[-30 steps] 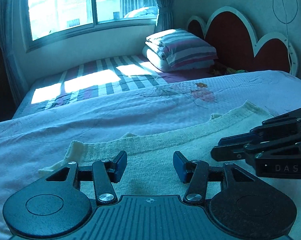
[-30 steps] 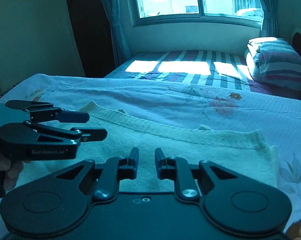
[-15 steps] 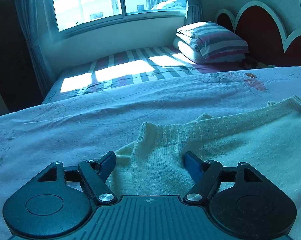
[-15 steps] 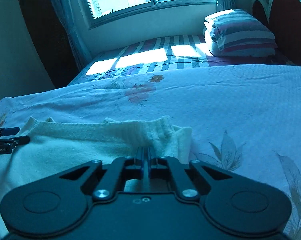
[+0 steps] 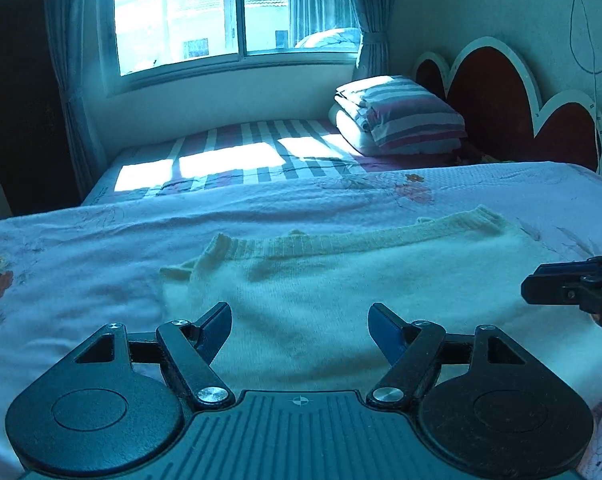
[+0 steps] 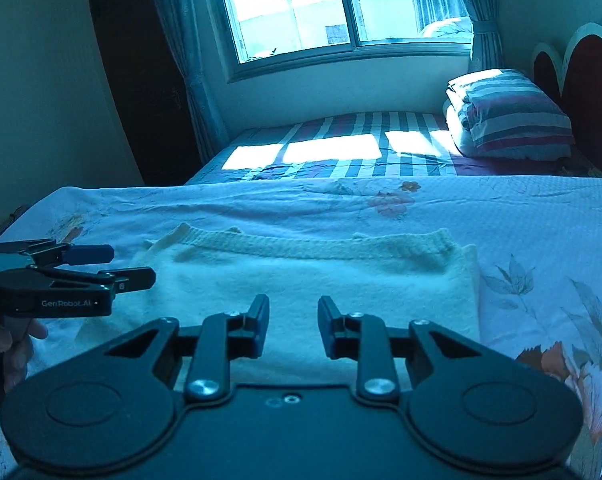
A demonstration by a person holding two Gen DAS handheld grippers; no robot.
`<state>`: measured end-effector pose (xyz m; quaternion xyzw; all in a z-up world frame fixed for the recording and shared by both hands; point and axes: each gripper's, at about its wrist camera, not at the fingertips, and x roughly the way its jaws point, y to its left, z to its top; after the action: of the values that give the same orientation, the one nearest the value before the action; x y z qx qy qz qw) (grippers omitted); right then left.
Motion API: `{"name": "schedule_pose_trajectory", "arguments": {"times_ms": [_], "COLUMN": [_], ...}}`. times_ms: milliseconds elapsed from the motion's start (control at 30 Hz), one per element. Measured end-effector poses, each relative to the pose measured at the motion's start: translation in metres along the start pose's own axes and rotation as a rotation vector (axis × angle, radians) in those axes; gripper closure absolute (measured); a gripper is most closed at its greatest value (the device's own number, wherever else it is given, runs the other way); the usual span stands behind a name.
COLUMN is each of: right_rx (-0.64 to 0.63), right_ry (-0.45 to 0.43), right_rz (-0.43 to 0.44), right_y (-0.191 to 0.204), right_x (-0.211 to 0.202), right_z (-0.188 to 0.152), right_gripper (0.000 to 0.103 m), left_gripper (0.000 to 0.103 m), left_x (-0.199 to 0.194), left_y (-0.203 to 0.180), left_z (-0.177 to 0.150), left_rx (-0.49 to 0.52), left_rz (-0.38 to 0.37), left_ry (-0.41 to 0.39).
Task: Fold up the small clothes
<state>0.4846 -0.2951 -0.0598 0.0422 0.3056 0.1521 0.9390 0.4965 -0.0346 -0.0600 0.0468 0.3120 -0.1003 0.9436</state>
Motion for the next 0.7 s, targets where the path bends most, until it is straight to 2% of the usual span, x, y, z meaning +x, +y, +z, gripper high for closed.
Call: {"name": "schedule_pose_trajectory", "arguments": {"times_ms": [100, 200, 333, 400, 433, 467, 500, 567, 700], "right_rx": [-0.016, -0.038, -0.079, -0.092, -0.103, -0.129, -0.163, -0.198, -0.141], "right_ry": [0.016, 0.052, 0.082, 0.121, 0.155, 0.159, 0.117, 0.105, 0.045], "right_rz": [0.008, 0.010, 0.019, -0.008, -0.029, -0.042, -0.049, -0.066, -0.042], "right_y": [0.025, 0.043, 0.061, 0.064, 0.065, 0.066, 0.069, 0.074, 0.071], "right_x": [-0.013, -0.016, -0.008, 0.004, 0.012, 0.016, 0.013, 0.008, -0.010], "right_z": [-0.020, -0.038, -0.052, -0.061, -0.069, -0.076, -0.083, -0.088, -0.080], "right_gripper": [0.075, 0.075, 0.076, 0.077, 0.078, 0.078, 0.078, 0.078, 0.077], "left_gripper": [0.028, 0.028, 0.028, 0.028, 0.022, 0.020, 0.020, 0.020, 0.022], "left_x": [-0.018, -0.024, -0.015, 0.003, 0.003, -0.002, -0.006, -0.020, -0.033], "left_y": [-0.014, -0.022, -0.028, -0.034, -0.034, -0.035, -0.033, -0.030, -0.031], "left_z": [-0.029, -0.045, -0.052, -0.064, -0.070, -0.073, -0.072, -0.067, -0.059], "left_rx": [0.004, -0.015, -0.007, 0.048, 0.058, 0.055, 0.054, 0.061, 0.029], "left_rz": [0.028, 0.017, 0.041, 0.055, 0.063, 0.067, 0.060, 0.077, 0.021], "left_ry": [0.017, 0.041, 0.069, 0.144, 0.107, 0.094, 0.097, 0.074, 0.028]}}
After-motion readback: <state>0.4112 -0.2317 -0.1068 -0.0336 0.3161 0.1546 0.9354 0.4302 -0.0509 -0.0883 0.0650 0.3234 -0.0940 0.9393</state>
